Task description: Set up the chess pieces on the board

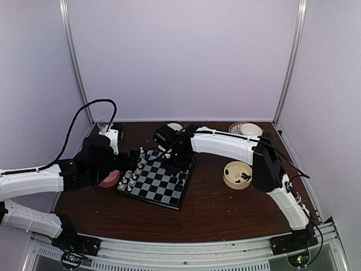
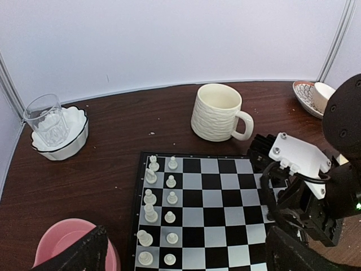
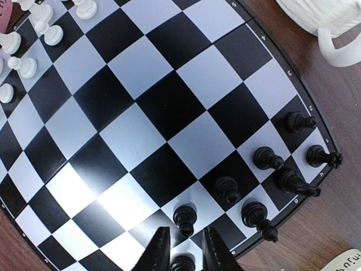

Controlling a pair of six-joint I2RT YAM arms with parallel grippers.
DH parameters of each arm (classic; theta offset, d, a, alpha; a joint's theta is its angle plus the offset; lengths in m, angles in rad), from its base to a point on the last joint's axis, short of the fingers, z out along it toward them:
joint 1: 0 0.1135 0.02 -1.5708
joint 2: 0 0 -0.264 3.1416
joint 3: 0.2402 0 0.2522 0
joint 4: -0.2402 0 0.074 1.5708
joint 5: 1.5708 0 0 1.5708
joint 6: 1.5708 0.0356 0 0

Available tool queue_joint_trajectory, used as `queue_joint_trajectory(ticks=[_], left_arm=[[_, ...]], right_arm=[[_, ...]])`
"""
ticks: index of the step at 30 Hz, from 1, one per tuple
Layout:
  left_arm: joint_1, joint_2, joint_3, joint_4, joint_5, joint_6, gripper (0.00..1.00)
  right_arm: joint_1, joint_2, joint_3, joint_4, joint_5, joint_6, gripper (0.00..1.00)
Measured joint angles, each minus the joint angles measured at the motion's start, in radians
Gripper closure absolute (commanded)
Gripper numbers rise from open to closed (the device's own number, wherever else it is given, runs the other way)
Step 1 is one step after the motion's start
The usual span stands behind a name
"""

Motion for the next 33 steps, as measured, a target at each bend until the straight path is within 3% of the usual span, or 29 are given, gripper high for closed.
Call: queue_joint_trajectory(ticks=[4, 9, 14, 18, 25, 33], left_arm=[[0.0, 0.0, 0.0, 0.0, 0.0, 0.0, 0.03], [0.0, 0.0, 0.0, 0.0, 0.001, 0.0, 0.02], [0.0, 0.001, 0.0, 0.0, 0.013, 0.008, 0.03], [0.0, 0.003, 0.0, 0.0, 0.03, 0.019, 0.03], [0.0, 0.003, 0.0, 0.0, 0.049, 0.041, 0.03], [0.001, 0.003, 0.0, 0.0, 0.069, 0.046, 0.03]], right_arm=[[0.0, -0.047, -0.01, -0.009, 0.008, -0.011, 0.78], [-0.001, -0.225, -0.13, 0.003, 0.053, -0.014, 0.78], [-0.026, -0.492, -0.387, 0.059, 0.089, -0.011, 0.78], [-0.114, -0.636, -0.6, 0.11, 0.092, 0.007, 0.78], [-0.324, -0.733, -0.912, 0.196, 0.047, 0.061, 0.77], [-0.351, -0.71, -0.964, 0.284, -0.009, 0.095, 0.78]])
